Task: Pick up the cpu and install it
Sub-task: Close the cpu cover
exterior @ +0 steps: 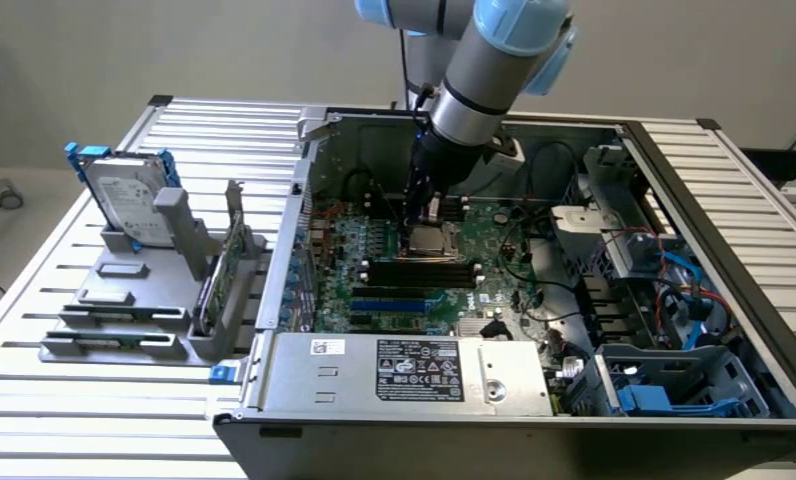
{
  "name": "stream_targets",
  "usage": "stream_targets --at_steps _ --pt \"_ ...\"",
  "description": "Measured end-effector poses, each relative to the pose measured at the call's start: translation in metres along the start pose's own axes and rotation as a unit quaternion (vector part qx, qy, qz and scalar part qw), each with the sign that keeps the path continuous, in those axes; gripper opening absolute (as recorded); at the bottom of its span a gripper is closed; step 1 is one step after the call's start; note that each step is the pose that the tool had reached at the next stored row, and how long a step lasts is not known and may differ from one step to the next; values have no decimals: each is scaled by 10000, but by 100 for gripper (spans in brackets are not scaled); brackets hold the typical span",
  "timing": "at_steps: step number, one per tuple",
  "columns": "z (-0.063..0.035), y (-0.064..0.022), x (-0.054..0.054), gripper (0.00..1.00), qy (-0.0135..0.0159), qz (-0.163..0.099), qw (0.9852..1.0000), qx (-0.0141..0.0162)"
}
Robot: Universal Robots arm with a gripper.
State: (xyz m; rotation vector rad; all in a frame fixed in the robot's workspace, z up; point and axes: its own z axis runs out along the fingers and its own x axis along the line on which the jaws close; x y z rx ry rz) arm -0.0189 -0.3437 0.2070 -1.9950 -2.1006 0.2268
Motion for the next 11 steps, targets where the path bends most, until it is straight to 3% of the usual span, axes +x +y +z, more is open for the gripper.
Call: stream_targets --at_steps 6,11 --pt "32 9 -2 11 34 -9 10000 9" --pt "56 12 -3 11 43 -9 10000 47"
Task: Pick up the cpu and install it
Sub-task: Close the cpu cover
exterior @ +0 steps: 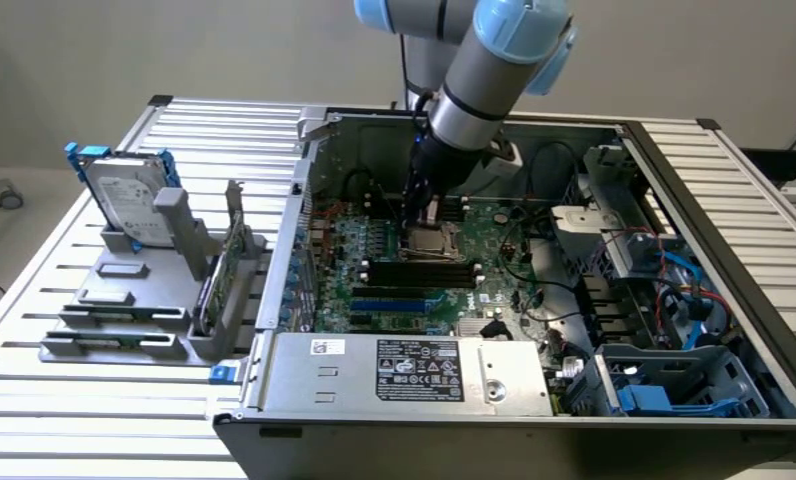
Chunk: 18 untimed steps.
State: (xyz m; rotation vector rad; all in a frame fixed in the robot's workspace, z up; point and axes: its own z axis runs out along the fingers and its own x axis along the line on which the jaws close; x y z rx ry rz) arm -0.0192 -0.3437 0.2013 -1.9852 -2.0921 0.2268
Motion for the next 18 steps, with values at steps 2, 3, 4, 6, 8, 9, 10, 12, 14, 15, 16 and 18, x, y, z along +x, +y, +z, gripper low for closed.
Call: stream_targets --at_steps 2,3,4,6,8,9,10,12,14,15,16,18 --pt "9 2 -1 11 2 0 10000 3" --pt "12 3 -1 11 4 -1 10000 3" --pt "15 4 -1 11 6 -1 10000 3" --pt "21 6 -1 11 8 -2 10000 3" --pt "32 8 -2 11 7 -3 10000 -5" --pt "41 9 -3 11 7 -3 10000 -10" --pt "51 10 -4 11 5 -3 10000 -16" --pt "59 10 -6 11 1 -2 10000 -23" --pt "58 10 -5 11 11 -6 10000 -26" --pt "47 8 -3 11 33 -12 10000 -32" --pt "25 1 -3 11 48 -16 10000 -31" --pt "-15 -12 -5 11 65 -20 10000 -30"
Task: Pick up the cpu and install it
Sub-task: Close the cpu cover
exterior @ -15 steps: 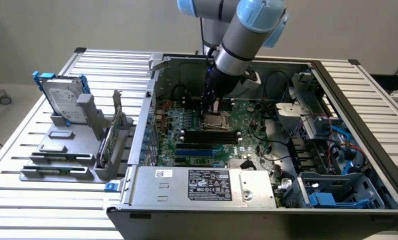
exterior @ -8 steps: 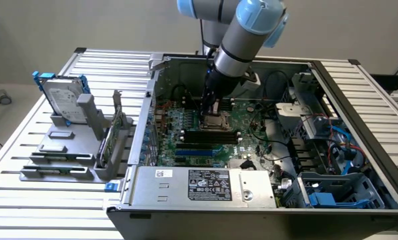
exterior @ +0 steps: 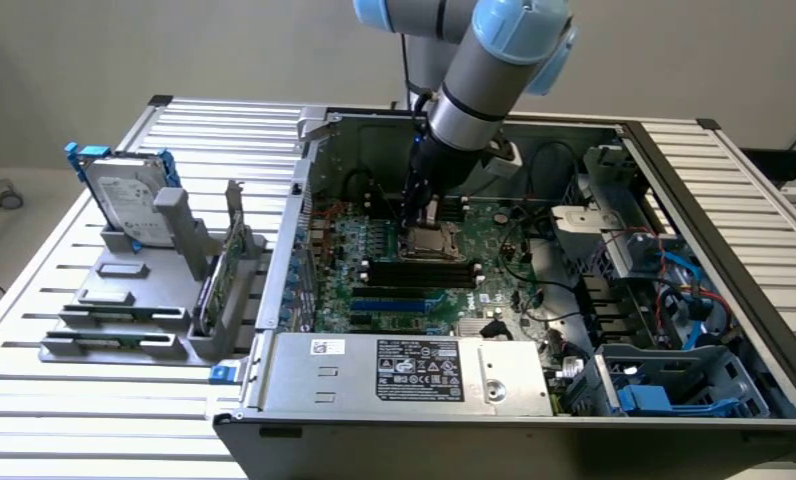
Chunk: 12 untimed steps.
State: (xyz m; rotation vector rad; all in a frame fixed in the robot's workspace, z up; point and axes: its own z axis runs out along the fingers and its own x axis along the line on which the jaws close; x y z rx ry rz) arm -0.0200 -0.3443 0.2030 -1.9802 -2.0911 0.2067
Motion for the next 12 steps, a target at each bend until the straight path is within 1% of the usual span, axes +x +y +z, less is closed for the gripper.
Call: stream_targets --at_steps 2,4,6,9,10,12 --pt "-6 -3 0 11 6 -2 10000 0" --pt "-6 -11 -3 11 22 -7 10000 0" --pt "-1 -41 -1 11 48 -15 10000 2" --pt "7 -121 3 11 89 -25 10000 8" --pt "8 -152 5 11 105 -30 9999 9" --pt "2 -220 8 11 146 -41 9999 8"
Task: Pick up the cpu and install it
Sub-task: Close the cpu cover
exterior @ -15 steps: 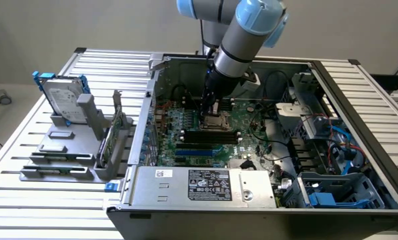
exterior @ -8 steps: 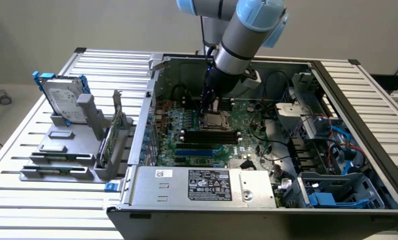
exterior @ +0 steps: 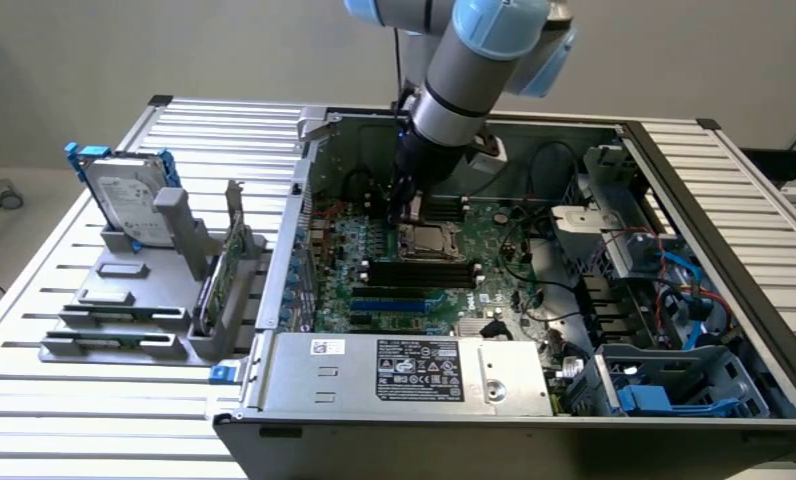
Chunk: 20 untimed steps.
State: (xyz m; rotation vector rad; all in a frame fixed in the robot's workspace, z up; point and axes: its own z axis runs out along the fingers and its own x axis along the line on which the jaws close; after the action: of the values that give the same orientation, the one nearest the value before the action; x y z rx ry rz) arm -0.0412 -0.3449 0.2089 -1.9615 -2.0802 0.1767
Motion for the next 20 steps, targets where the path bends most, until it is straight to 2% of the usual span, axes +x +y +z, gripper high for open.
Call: stream_targets --at_steps 6,9,13,20 --pt "-28 -206 12 11 142 -40 9999 -6" --pt "-30 -303 17 11 190 -54 9998 -7" --pt "-12 -416 24 11 209 -57 9998 -7" --pt "-11 -420 24 11 214 -37 9998 -10"
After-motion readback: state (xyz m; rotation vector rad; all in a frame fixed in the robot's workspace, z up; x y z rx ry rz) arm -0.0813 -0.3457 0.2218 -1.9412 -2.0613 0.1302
